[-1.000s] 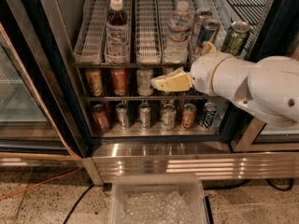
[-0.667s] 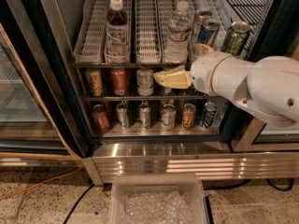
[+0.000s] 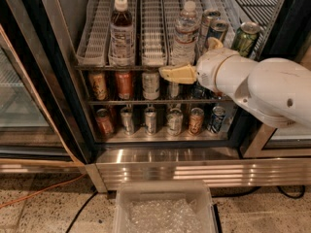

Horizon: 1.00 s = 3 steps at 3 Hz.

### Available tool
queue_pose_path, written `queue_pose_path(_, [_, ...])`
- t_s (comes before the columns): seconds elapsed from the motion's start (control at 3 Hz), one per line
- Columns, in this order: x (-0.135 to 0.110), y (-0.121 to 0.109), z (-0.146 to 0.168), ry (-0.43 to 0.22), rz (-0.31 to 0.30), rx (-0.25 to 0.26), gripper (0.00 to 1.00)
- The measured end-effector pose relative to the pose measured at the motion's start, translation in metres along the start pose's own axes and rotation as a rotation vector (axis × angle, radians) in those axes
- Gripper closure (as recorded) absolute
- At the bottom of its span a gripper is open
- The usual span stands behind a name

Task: Pick water bottle from top shelf of fridge

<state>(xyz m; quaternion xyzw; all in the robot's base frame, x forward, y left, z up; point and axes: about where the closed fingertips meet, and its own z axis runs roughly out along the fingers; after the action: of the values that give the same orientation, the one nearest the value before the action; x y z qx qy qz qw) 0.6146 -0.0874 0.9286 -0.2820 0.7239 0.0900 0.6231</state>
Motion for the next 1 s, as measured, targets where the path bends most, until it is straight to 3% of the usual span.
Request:
queue_pose_path(0.33, [0.0027,-0.0089,0.0127,-0.019,0.039,0.062,0.07])
queue_pose_path(1.0, [0.0009,-0.0118,0.0226,-0.065,0.099,0.155,0.21])
